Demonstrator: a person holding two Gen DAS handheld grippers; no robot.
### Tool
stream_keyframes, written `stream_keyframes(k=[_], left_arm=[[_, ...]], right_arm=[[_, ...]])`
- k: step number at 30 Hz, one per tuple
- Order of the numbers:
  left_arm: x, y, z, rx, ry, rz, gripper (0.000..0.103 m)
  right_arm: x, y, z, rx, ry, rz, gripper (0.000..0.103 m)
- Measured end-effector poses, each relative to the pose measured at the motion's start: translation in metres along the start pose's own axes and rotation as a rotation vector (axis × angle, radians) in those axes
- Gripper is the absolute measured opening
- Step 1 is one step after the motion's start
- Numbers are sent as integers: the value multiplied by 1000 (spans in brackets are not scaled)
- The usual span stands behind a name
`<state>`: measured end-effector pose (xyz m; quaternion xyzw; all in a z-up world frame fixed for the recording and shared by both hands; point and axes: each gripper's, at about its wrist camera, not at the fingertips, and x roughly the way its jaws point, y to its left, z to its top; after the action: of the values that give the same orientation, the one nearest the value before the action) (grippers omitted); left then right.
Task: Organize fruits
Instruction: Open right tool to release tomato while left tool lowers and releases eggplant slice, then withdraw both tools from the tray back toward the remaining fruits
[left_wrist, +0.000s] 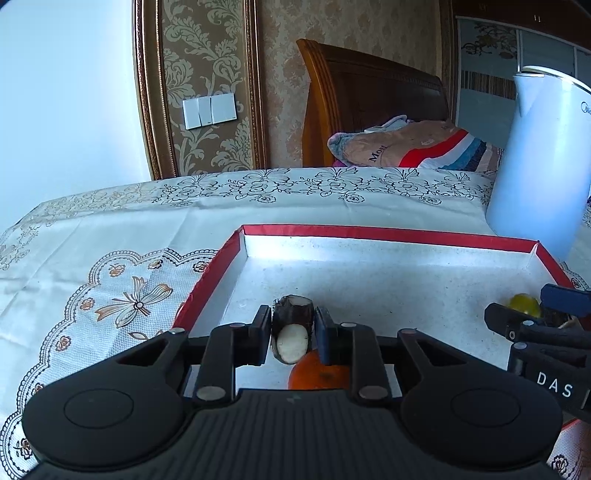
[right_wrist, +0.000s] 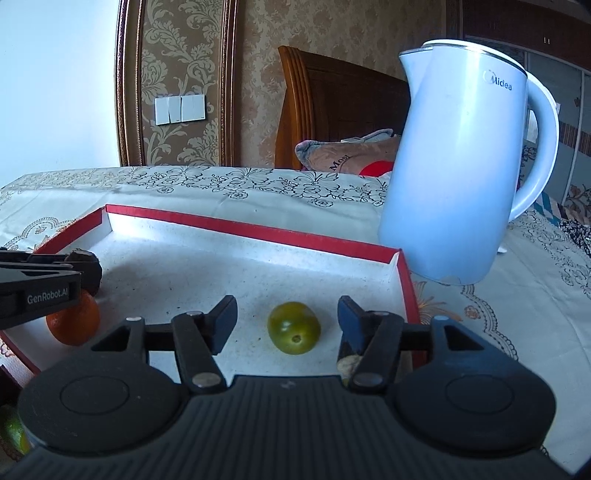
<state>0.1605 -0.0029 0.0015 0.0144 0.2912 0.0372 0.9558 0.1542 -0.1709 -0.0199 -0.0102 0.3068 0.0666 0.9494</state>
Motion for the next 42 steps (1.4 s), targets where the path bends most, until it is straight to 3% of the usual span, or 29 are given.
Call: stream_keyframes(k=[7, 10, 16, 27, 42], left_arm=[[-4, 2, -2, -8, -14, -5, 24], [-8, 1, -3, -10, -30, -6, 24], [-16, -3, -7, 15, -59, 5, 24], [-32, 4, -11, -9, -91, 2, 24], [-77, 7, -37, -17, -133, -27, 24]], right_arm=[[-1, -1, 0, 16, -1, -7, 64], [-4, -3, 1, 34, -19, -10, 74], [-8, -4, 1, 56, -27, -16, 76], [-14, -5, -2, 63, -46, -36, 90], [-51, -11, -15, 109, -72, 4, 95]])
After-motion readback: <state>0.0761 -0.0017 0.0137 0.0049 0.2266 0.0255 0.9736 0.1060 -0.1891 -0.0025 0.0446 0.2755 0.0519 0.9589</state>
